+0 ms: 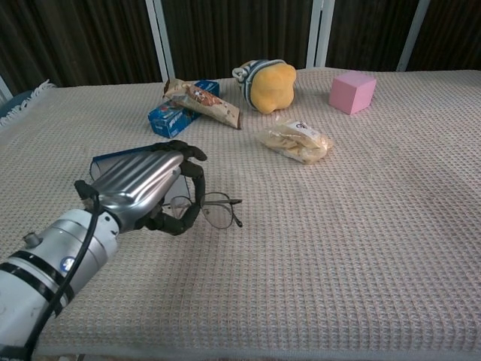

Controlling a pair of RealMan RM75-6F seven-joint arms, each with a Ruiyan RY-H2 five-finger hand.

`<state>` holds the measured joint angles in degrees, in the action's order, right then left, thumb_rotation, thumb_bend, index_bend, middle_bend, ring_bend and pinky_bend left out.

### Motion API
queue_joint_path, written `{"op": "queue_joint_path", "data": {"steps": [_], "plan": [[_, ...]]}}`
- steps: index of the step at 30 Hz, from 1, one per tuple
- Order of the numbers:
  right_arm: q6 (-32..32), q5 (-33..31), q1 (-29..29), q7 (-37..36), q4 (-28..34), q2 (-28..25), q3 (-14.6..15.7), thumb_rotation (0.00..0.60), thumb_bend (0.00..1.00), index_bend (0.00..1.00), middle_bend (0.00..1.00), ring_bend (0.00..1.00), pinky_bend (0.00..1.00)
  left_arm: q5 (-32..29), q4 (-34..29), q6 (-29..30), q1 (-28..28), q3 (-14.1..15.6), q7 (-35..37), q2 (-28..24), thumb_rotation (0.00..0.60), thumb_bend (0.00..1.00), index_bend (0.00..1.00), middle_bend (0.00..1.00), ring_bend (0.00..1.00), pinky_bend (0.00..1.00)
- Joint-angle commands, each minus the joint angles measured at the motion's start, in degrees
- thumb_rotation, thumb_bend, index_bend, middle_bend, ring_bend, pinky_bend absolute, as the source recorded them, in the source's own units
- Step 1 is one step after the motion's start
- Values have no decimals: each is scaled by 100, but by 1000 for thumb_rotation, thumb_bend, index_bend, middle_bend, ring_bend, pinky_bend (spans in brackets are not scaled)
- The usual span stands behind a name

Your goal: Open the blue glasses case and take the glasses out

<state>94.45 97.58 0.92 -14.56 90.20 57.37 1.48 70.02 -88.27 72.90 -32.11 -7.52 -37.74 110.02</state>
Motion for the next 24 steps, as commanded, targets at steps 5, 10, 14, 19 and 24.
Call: {"op": "queue_joint_path", "data": {"steps": [5, 10, 14, 19, 24], "plan": [[-33, 4, -14, -3, -4, -13, 13, 600, 184, 0, 0, 0, 42, 36, -50, -58, -163, 46, -449, 569, 600, 501, 636, 136, 9, 48], [39, -6, 12, -150, -51, -51, 6, 600, 184, 0, 0, 0, 42, -78, 314, -195, -258, 12, -649, 952, 600, 500, 633, 137, 9, 47], [102, -6, 37, -280, -103, -78, 5, 600, 184, 0, 0, 0, 42, -170, 632, -297, -304, -39, -696, 1164, 600, 499, 605, 135, 9, 47], [146, -11, 53, -395, -152, -98, 0, 600, 184, 0, 0, 0, 42, -81, 894, -365, -334, 0, -569, 1329, 600, 497, 385, 109, 7, 47], [154, 0, 60, -416, -167, -104, 9, 600, 184, 0, 0, 0, 43, -21, 1080, -395, -352, -9, -555, 1457, 600, 485, 67, 71, 0, 46]]}}
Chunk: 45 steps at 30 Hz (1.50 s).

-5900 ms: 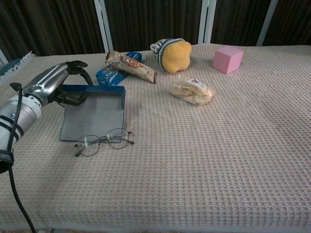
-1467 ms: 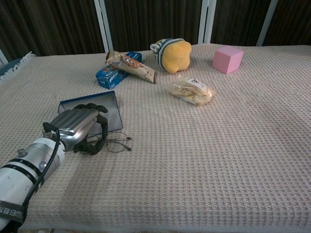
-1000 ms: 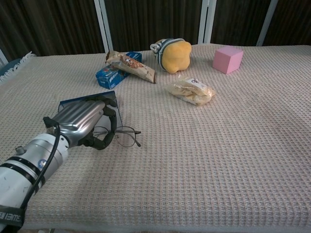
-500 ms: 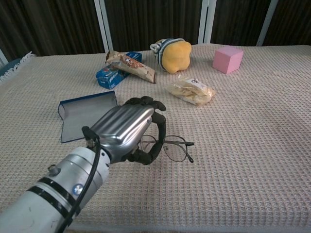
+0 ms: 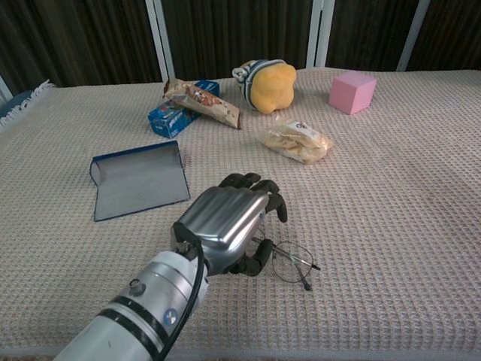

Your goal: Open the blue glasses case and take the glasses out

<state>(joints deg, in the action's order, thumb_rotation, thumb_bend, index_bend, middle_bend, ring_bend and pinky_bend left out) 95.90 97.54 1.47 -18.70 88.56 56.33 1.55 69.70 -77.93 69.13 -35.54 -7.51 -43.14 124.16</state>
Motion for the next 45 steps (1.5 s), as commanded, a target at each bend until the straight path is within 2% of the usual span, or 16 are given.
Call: {"op": "queue_joint_path", "data": {"steps": [1, 7, 11, 16, 18, 20, 21, 23, 25, 28, 31, 33, 36, 45], "plan": [[15, 6, 8, -4, -6, 0, 1, 600, 184, 0, 0, 0, 43, 18, 51, -13, -5, -16, -8, 52, 600, 485, 37, 70, 0, 46], [9, 0, 7, 43, -17, 17, -6, 600, 184, 0, 0, 0, 42, 242, -258, 128, 62, 42, 22, -179, 600, 483, 0, 58, 0, 46], [-50, -43, -13, 108, 5, 30, -21, 600, 183, 0, 0, 0, 42, 558, -1135, 382, 231, 238, 5, -913, 600, 459, 0, 32, 0, 41], [-285, -209, -93, 341, 110, 75, -70, 600, 184, 0, 0, 0, 42, 873, -2908, 564, 593, 660, 521, -2536, 600, 440, 0, 17, 0, 40], [-406, -260, -139, 504, 174, 111, -83, 600, 184, 0, 0, 0, 42, 1210, -3404, 671, 752, 954, 957, -3339, 600, 440, 0, 6, 0, 33], [-500, -280, -172, 694, 223, 159, -82, 600, 184, 0, 0, 0, 42, 1550, -3602, 831, 931, 1256, 1516, -4021, 600, 440, 0, 0, 0, 25], [-578, -291, -200, 829, 255, 195, -77, 600, 184, 0, 0, 0, 42, 1802, -3632, 898, 1028, 1489, 2042, -4462, 600, 440, 0, 0, 0, 24], [-730, -326, -255, 1041, 306, 252, -71, 600, 184, 0, 0, 0, 42, 2271, -3460, 1074, 1167, 1859, 3019, -5123, 600, 442, 0, 0, 0, 16], [-888, -384, -311, 1267, 376, 311, -72, 600, 184, 0, 0, 0, 42, 2621, -2869, 1546, 1410, 2069, 3991, -5589, 600, 443, 0, 0, 0, 6], [-1022, -462, -363, 1622, 461, 425, -95, 600, 184, 0, 0, 0, 42, 2423, -1909, 2231, 1863, 1927, 5074, -5562, 600, 444, 0, 0, 0, 0], [-1190, -555, -420, 1942, 534, 540, -103, 600, 184, 0, 0, 0, 42, 2160, -1194, 2322, 2108, 1841, 5916, -5465, 600, 443, 0, 0, 0, 0], [-1277, -602, -457, 2117, 564, 596, -110, 600, 184, 0, 0, 0, 42, 2186, -979, 2195, 2112, 1867, 6074, -5611, 600, 443, 0, 0, 0, 0], [-1317, -648, -476, 2229, 592, 634, -123, 600, 184, 0, 0, 0, 42, 2149, -889, 2344, 2216, 1696, 6235, -5610, 600, 443, 0, 0, 0, 0], [-1224, -622, -452, 2059, 583, 566, -119, 600, 184, 0, 0, 0, 42, 2316, -676, 2673, 2487, 1388, 5455, -5299, 600, 430, 0, 0, 0, 0]]}}
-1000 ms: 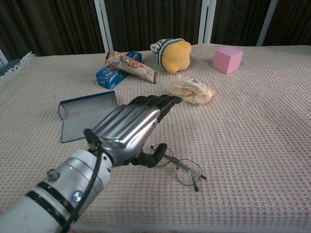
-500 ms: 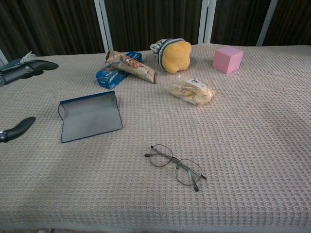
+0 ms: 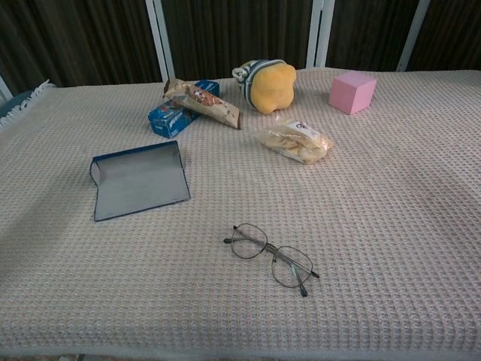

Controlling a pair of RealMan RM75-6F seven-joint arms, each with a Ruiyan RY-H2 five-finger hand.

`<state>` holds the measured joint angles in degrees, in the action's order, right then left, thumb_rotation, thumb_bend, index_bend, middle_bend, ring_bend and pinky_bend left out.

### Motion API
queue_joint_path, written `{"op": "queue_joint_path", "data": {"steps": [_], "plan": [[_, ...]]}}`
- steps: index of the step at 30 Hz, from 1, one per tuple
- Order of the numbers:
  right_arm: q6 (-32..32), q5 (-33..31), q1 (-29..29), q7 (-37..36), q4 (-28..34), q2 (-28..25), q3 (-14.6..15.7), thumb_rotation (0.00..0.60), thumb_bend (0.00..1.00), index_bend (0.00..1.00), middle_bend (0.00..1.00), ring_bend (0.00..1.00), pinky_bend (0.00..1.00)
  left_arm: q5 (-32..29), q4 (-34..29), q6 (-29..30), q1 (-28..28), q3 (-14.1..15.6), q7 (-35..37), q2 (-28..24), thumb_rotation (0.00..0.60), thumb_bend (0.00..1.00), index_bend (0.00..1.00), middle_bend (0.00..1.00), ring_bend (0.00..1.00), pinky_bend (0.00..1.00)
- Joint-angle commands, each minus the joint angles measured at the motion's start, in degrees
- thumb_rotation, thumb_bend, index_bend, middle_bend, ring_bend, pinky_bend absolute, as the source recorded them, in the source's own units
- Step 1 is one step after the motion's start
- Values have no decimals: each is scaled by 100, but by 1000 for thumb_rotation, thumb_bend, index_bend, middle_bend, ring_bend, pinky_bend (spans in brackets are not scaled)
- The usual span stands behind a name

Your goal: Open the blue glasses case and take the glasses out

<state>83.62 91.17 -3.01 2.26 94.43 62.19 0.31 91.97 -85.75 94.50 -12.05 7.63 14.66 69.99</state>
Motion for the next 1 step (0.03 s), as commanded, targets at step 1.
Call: {"op": "queue_joint_path", "data": {"steps": [1], "plan": [[1, 20, -9, -53, 0, -27, 5, 600, 184, 0, 0, 0, 42, 77, 107, 117, 156, -139, -394, 132, 600, 429, 0, 0, 0, 0]]}}
